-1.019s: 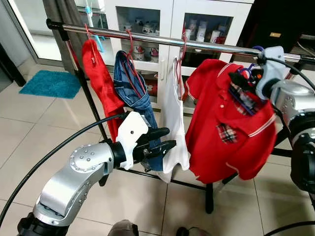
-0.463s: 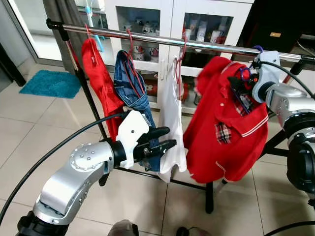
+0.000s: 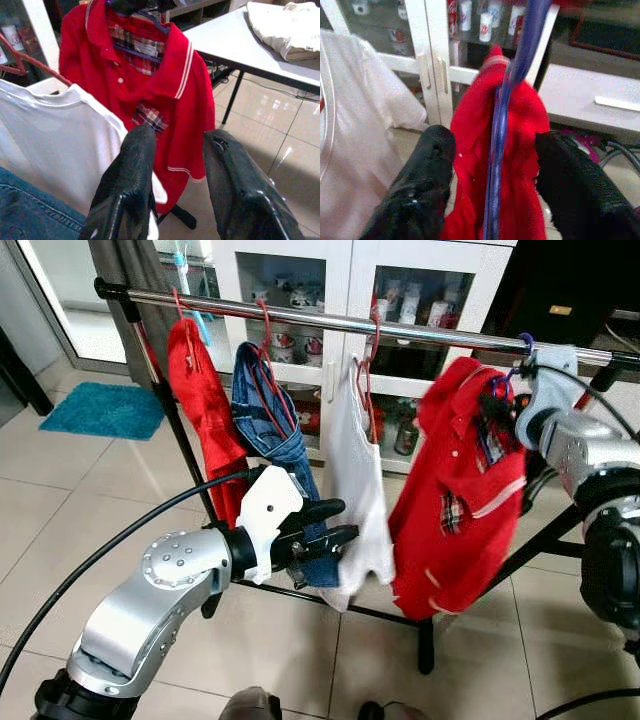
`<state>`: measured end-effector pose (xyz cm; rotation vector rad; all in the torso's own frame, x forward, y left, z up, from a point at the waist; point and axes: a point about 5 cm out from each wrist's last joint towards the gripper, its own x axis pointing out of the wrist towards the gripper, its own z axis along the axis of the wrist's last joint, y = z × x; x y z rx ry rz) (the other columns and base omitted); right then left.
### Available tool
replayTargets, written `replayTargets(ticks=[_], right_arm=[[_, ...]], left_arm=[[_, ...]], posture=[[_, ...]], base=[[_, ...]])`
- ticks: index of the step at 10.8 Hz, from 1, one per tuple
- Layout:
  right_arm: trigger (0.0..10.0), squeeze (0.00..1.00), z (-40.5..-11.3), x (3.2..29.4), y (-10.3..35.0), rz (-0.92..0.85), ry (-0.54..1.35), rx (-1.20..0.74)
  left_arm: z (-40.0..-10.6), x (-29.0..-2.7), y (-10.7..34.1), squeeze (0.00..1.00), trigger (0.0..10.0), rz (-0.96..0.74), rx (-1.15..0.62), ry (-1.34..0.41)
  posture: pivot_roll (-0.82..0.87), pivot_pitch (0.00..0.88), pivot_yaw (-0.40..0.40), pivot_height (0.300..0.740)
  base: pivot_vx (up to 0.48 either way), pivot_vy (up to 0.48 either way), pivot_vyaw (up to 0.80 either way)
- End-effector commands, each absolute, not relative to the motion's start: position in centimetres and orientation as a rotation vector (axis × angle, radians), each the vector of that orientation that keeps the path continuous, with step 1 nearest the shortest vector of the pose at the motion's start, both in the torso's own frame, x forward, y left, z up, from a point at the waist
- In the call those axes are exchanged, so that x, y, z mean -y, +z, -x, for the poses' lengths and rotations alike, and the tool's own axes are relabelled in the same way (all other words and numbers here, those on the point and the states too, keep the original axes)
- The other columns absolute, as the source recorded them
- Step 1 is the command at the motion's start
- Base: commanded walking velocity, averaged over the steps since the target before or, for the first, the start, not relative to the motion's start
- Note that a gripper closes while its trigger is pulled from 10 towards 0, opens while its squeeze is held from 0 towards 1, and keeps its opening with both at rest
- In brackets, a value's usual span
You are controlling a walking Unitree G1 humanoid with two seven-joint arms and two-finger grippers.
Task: Hang hanger
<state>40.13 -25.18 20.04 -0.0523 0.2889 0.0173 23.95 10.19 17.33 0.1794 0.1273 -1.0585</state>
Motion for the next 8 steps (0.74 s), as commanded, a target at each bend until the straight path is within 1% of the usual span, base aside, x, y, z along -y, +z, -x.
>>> replayTargets(ticks=[1, 5, 8], right_arm=[[0.0, 0.00, -40.27, 25.04, 20.36, 0.035, 0.009, -0.285], [0.0, 0.00, -40.41, 24.36, 19.99, 0.062, 0.001, -0.298], [0.0, 0.00, -40.32, 24.36, 19.46, 0.068, -0.032, -0.314]], left_arm=[[-23.72, -10.05, 17.36, 0.00, 10.0, -0.194, -0.131, -1.073], [-23.63, -10.09, 17.32, 0.00, 10.0, -0.204, -0.138, -1.074], [-23.49, -10.13, 17.22, 0.00, 10.0, -0.209, -0.145, -1.075]], posture=[[0.11, 0.071, -0.005, 0.740], [0.12, 0.081, -0.007, 0.740], [0.12, 0.085, -0.008, 0.740]], base=[[0.000, 0.000, 0.00], [0.000, 0.000, 0.00], [0.000, 0.000, 0.00]])
